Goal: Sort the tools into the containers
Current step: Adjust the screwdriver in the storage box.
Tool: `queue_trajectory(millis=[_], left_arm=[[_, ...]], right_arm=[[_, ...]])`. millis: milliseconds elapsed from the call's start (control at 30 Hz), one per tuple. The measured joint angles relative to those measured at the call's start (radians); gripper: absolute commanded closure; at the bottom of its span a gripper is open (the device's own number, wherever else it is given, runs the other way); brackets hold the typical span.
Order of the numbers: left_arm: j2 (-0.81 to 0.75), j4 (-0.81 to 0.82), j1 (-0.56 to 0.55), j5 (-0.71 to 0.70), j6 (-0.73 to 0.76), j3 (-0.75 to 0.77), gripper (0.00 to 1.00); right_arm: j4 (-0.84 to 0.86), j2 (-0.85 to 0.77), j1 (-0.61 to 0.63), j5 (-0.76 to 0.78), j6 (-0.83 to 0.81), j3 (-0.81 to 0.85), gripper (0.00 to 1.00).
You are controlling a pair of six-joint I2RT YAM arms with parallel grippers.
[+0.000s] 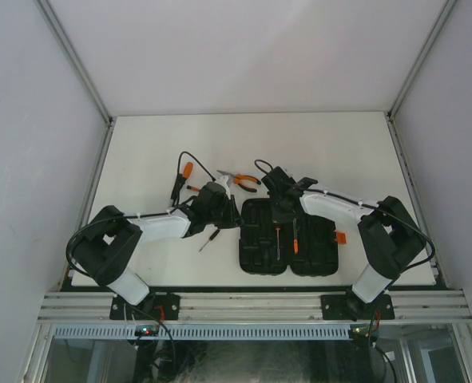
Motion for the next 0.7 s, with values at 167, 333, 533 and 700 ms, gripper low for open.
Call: queue_trajectory(millis=[167,333,533,700], left_arm=[[0.0,-0.002,0.001,0.002,0.0,0.0,0.82],[0.0,-0.005,0.004,0.003,0.0,0.0,0.82],[0.0,-0.008,0.008,0.002,0.001,0.0,0.82],[0.0,-0.01,0.014,-0.007,0.001,0.0,0.82]], right_arm=[[0.008,0.007,0.001,-0.002,0.005,-0.012,1.0],[0.017,0.014,0.008,0.007,0.019,-0.017,1.0],[0.047,0.017,0.023,0.035,0.045,-0.032,1.0],[0.089,0.017,0.028,0.05,0.071,-0.049,1.0]])
